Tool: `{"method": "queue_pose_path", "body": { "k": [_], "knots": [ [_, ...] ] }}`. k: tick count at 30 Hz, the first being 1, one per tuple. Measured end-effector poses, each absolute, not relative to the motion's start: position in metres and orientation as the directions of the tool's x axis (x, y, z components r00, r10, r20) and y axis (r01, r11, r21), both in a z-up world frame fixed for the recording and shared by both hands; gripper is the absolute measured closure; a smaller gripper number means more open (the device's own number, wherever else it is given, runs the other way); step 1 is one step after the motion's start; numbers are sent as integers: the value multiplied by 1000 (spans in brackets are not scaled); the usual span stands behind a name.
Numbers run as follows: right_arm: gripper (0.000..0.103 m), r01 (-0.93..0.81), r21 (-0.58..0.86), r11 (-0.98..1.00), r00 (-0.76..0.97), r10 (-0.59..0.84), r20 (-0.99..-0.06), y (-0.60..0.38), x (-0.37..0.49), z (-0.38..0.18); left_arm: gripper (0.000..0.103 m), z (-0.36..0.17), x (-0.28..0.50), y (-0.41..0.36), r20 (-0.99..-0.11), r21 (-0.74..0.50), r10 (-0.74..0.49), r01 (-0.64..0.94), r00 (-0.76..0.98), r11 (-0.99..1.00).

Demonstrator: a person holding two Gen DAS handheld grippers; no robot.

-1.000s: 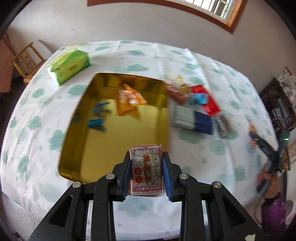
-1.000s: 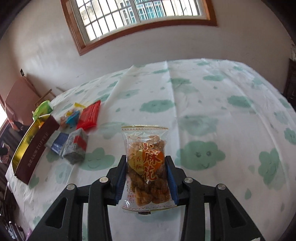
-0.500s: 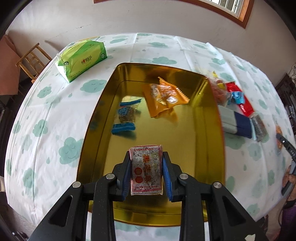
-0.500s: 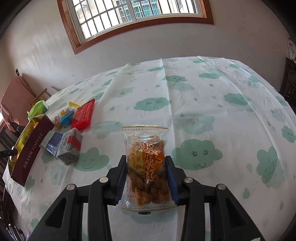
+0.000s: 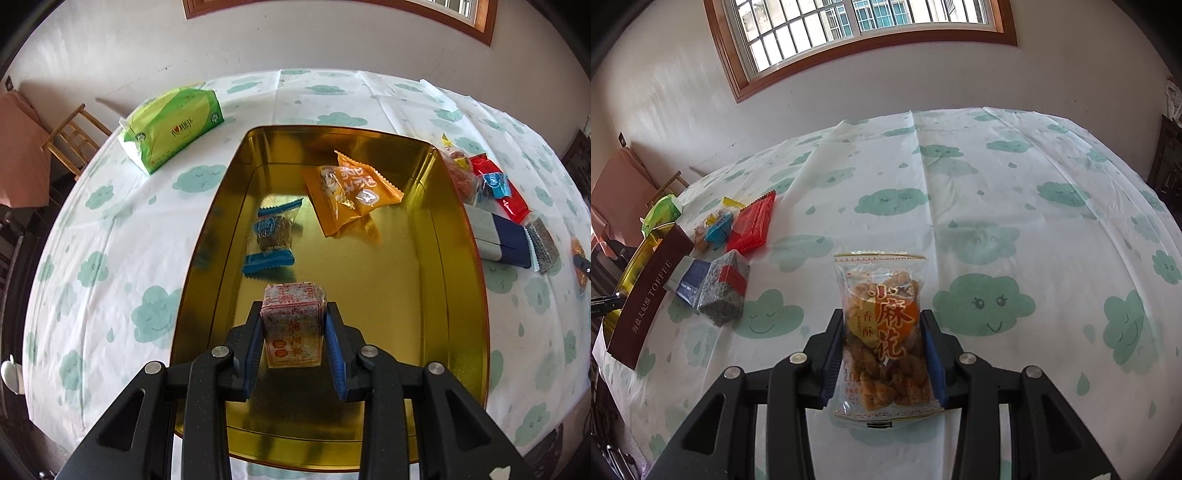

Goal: Organize snacks
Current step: 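Drop the cake packet in the tin with left gripper while right gripper grasps peanut-brittle bag, then carry the peanut-brittle bag over the gold tin and release it with the right gripper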

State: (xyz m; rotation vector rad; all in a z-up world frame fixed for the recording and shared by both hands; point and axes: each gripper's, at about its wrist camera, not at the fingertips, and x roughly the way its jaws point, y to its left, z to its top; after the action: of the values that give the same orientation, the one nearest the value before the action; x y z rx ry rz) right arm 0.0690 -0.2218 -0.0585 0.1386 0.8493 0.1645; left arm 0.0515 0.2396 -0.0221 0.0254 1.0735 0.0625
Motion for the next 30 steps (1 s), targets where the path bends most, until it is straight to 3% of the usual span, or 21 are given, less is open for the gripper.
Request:
{"method": "queue_pose_path", "body": {
  "k": [3, 9, 19, 30],
  "knots": [
    [63, -89, 187, 978, 649, 199, -734, -221, 69, -58, 72, -20, 51, 240, -868, 62, 73, -40, 492, 997],
    [63, -89, 184, 979, 649, 197, -735, -221, 69, -59, 54, -11, 46, 240, -843, 75, 94, -57, 530, 996],
    [63, -89, 167, 982, 648, 184, -739, -218, 68, -58, 49, 11, 24, 231, -811, 83, 121, -91, 573, 992],
    [63, -48, 276, 960, 653, 239, -719, -226, 48, -50, 42, 25, -1, 220, -787, 92, 159, -140, 597, 986]
  ]
}}
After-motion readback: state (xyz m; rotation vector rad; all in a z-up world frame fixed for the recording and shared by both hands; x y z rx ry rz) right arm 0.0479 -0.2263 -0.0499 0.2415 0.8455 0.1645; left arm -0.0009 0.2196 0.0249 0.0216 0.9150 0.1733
